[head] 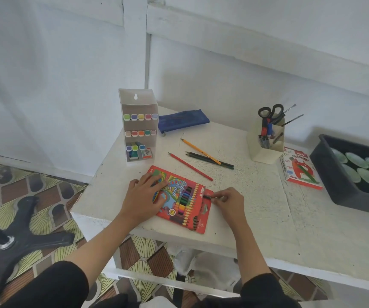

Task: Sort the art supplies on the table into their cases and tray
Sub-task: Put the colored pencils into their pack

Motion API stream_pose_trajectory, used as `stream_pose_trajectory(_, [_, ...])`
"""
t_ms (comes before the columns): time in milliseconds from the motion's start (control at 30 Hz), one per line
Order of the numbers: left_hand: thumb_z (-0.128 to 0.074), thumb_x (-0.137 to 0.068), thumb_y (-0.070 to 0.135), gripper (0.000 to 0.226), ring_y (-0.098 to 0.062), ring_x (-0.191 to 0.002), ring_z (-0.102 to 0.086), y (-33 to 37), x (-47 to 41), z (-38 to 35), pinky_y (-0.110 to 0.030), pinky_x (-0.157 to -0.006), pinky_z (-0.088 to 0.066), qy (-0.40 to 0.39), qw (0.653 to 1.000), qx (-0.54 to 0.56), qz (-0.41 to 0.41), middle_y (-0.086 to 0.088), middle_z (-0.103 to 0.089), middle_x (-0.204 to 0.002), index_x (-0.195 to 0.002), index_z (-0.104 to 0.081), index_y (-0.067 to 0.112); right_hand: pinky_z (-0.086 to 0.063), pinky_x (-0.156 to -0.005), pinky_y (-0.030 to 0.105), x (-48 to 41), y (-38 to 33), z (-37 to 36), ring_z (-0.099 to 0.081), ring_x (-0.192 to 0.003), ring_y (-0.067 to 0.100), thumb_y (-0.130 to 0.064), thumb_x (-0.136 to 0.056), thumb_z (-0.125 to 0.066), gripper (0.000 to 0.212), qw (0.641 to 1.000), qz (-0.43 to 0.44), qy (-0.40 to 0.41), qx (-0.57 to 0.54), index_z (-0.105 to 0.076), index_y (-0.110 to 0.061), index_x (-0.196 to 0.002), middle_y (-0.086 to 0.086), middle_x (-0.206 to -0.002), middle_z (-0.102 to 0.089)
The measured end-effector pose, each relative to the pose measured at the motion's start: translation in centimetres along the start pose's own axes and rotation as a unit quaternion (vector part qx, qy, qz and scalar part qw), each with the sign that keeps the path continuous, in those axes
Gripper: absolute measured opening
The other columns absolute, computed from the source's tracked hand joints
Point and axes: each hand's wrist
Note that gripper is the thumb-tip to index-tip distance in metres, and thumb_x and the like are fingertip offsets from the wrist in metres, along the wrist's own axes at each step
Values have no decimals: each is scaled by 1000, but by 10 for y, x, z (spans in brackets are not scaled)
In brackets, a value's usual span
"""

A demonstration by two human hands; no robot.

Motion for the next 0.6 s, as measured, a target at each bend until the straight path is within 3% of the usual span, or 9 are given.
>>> stream_pose_trajectory(167, [-33, -85, 45, 53, -22, -130, -44, -1, 1, -4, -53, -98, -36, 10, 1000, -22, -9, 1, -57, -133, -124, -62, 25, -37, -65, 18, -1, -7, -17, -51, -88, 13, -7, -78, -72, 15, 1000, 11, 0, -4, -72, -22, -74, -13, -79, -51])
stream_pose_trajectory(300, [-33, -85, 44, 52, -21, -129, -45, -2, 1, -4, -52, -99, -35, 18, 999, -31, -3, 2, -57, -133, -124, -63, 25, -45, -68, 28, 0, -11, -20, -56, -86, 9, -14, -78, -74, 18, 1000, -5, 2, -10, -67, -29, -70, -15, -81, -55])
stream_pose_trajectory(433, [-36, -85, 43, 48, -18, -125, -48, -3, 2, -6, -55, -98, -36, 34, 998, -58, 7, 4, -59, -130, -120, -65, 28, -35, -61, 9, -8, -11, -11, -51, -74, 3, -16, -80, -73, 4, 999, 31, -16, -11, -73, -20, -80, -7, -84, -58])
stream_pose_trajectory(600, [-36, -84, 43, 47, -21, -123, -52, -3, 3, -4, -59, -99, -34, 47, 995, -78, 29, 4, -62, -127, -116, -67, 29, -35, -64, 1, -30, -26, -2, -52, -76, -3, -16, -85, -68, 9, 995, 94, 8, 2, -73, -16, -92, -1, -89, -65])
Point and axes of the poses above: each hand's wrist, its own x-axis away from the middle knuckle, its own z-axis out of the back of the hand, y = z × x
